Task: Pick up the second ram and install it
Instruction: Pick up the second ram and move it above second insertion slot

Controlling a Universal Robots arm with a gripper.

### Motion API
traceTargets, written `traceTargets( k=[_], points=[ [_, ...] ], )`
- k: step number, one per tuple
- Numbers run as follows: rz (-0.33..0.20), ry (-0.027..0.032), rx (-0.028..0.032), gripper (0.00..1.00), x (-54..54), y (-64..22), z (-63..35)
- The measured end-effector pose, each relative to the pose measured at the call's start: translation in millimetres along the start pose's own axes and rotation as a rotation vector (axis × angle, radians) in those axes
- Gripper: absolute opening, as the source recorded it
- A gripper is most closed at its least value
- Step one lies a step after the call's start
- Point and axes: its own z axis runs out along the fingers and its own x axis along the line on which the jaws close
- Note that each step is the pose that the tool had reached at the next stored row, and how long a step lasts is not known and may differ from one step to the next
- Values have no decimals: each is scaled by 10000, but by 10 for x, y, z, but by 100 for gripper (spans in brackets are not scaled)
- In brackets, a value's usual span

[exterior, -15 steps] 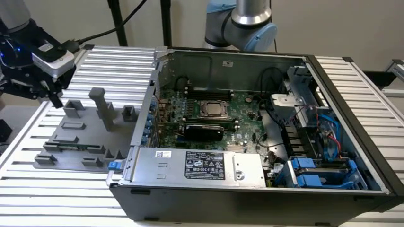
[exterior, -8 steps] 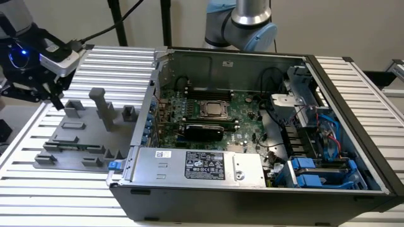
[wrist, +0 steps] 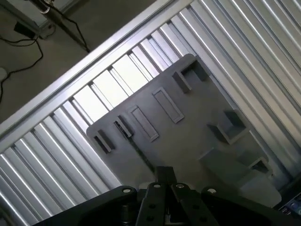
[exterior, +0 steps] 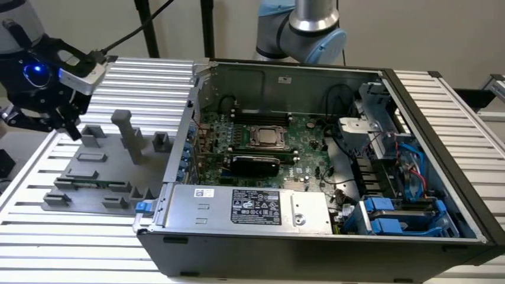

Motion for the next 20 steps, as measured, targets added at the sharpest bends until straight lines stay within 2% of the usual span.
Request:
traceTargets(
  k=[20],
  points=[
    [-3619, 178, -67, 0, 2, -7, 146]
  ],
)
